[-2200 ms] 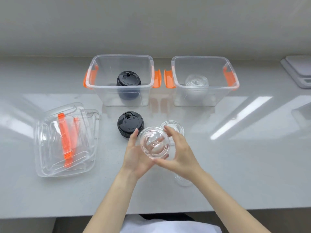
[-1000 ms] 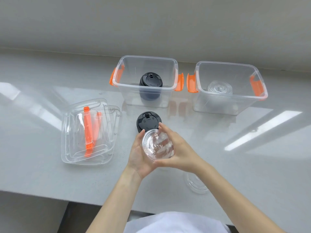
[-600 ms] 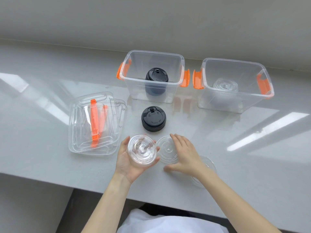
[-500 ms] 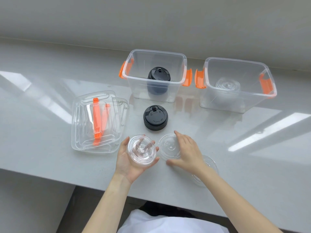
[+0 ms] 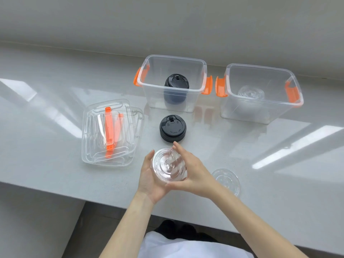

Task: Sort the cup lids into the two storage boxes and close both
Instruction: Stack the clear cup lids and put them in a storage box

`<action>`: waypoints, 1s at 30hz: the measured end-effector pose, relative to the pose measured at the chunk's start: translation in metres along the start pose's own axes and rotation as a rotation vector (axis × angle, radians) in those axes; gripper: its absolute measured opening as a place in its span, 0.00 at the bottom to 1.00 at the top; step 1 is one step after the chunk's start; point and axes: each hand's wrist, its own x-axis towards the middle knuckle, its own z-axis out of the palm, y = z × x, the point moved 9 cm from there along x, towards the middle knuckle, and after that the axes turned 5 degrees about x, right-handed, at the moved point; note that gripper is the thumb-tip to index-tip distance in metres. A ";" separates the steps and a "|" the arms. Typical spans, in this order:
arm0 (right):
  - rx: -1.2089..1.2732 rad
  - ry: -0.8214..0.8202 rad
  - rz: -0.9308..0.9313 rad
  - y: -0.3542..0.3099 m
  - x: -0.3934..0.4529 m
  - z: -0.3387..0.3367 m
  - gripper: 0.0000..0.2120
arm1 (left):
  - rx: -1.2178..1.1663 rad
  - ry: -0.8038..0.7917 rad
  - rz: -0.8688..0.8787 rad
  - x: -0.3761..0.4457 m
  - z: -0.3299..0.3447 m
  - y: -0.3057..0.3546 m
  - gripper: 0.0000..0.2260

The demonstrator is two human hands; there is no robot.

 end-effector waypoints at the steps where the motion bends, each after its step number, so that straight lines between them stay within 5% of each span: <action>1: 0.000 0.000 0.003 0.001 -0.001 0.000 0.52 | 0.003 -0.007 0.001 0.000 0.002 -0.002 0.24; 7: 0.015 -0.014 0.114 0.029 -0.021 -0.023 0.56 | 0.044 -0.015 -0.042 0.005 -0.001 -0.013 0.21; 12: -0.378 -0.017 0.296 0.078 -0.057 -0.051 0.55 | 0.092 -0.018 -0.073 0.009 0.004 -0.025 0.20; 18: -0.517 0.028 0.366 0.102 -0.083 -0.055 0.51 | 0.127 0.001 -0.128 0.012 0.012 -0.048 0.19; 26: -0.061 0.296 0.233 0.065 -0.072 -0.079 0.47 | 0.105 0.021 -0.123 0.004 0.015 -0.046 0.18; 30: 0.047 0.190 0.091 0.017 -0.056 -0.064 0.48 | 0.033 0.015 -0.144 0.003 0.023 -0.046 0.25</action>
